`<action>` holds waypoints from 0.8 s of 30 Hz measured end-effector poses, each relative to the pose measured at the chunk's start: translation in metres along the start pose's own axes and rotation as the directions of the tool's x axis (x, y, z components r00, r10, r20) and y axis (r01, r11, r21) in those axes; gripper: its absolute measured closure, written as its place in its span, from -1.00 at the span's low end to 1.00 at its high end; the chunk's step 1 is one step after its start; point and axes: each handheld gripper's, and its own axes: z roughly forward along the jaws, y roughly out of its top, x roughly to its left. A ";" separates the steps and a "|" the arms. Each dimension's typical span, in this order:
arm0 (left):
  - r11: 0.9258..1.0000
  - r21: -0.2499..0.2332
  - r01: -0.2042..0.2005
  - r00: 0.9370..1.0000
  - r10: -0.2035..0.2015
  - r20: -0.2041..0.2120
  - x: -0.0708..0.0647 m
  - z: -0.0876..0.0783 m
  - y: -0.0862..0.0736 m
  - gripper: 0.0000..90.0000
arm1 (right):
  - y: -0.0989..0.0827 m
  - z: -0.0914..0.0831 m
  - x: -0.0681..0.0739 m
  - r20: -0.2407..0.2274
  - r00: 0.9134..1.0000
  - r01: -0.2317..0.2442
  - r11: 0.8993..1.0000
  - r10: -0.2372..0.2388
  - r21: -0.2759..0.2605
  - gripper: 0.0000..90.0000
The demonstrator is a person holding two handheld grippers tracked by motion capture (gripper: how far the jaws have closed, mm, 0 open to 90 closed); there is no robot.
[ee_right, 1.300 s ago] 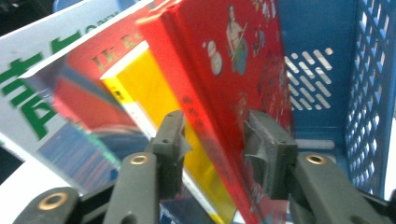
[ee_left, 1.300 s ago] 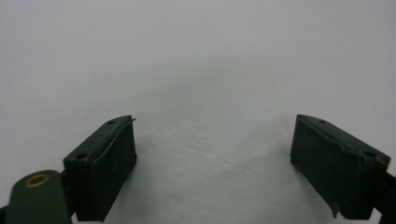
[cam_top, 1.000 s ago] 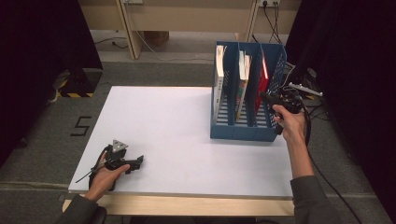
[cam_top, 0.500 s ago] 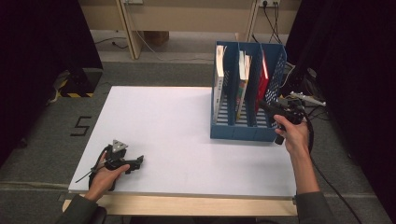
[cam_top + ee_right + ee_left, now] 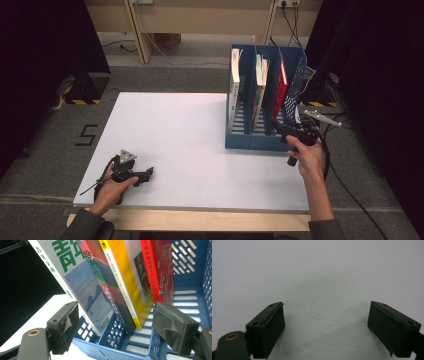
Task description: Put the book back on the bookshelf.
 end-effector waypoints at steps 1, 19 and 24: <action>1.000 0.001 -0.001 1.000 0.001 -0.001 0.000 0.000 0.000 -0.71 | -0.001 0.000 0.001 0.002 1.000 0.001 1.000 -0.001 0.001 -0.52; 1.000 0.000 -0.001 1.000 0.001 0.003 0.000 -0.001 -0.001 -0.71 | -0.023 0.000 0.020 -0.008 0.999 0.035 0.998 -0.035 0.047 -0.64; 1.000 0.001 -0.002 1.000 0.002 0.003 0.000 -0.001 -0.001 -0.71 | -0.031 0.000 0.026 0.000 0.999 0.052 0.997 -0.052 0.063 -0.64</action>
